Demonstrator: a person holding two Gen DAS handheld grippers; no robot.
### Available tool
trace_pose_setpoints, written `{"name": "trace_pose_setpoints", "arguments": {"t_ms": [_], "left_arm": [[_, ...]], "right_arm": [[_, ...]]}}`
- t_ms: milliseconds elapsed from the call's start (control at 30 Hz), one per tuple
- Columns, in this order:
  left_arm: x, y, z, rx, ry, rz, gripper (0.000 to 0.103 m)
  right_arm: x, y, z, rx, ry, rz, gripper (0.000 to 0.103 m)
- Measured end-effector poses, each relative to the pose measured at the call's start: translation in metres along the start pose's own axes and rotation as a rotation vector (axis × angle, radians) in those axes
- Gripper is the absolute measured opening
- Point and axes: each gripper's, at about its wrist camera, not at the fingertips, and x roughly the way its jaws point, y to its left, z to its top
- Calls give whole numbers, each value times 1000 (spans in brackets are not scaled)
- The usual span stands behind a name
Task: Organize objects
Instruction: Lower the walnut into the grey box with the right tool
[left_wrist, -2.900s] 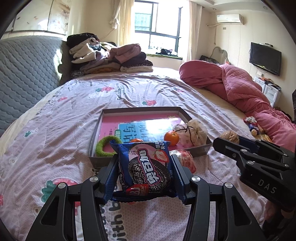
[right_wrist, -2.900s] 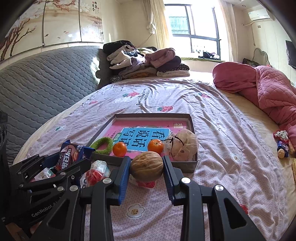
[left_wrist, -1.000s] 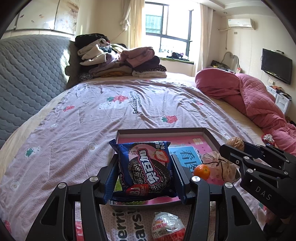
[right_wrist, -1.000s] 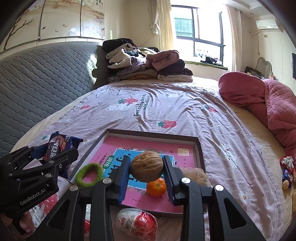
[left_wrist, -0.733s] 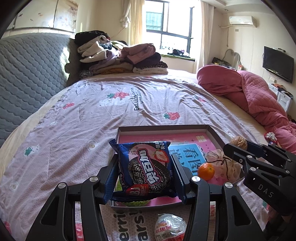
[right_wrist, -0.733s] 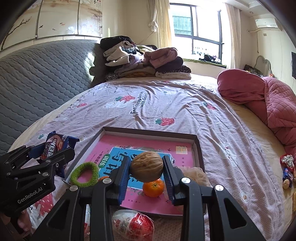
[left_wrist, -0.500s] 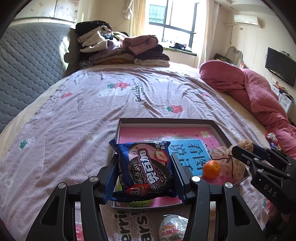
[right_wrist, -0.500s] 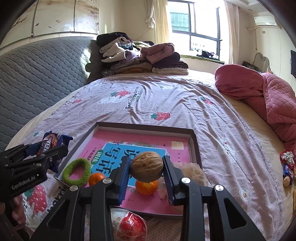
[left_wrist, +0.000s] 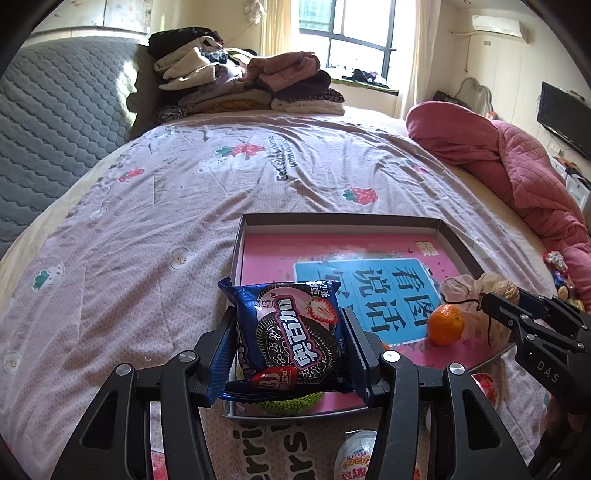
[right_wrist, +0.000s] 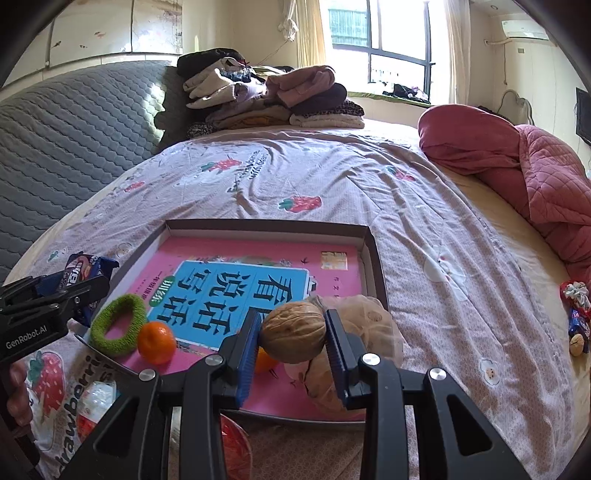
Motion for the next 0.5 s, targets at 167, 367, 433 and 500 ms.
{"name": "trace_pose_setpoints", "arguments": {"t_ms": [167,367,433,500], "left_arm": [[6,-1,-4,14,17,9,55],[13,0,-7,28,36,29,55],[16,0,-8,32,41,34,55],[18,0,-9,35,49,37,55]], "right_arm": [[8,-5,-4,-3,20,-14,35],[16,-7,-10,-15,40,-28,35],[18,-6,-11,-17,44,-31,35],[19,-6,-12,-18,49,-31,35]]}}
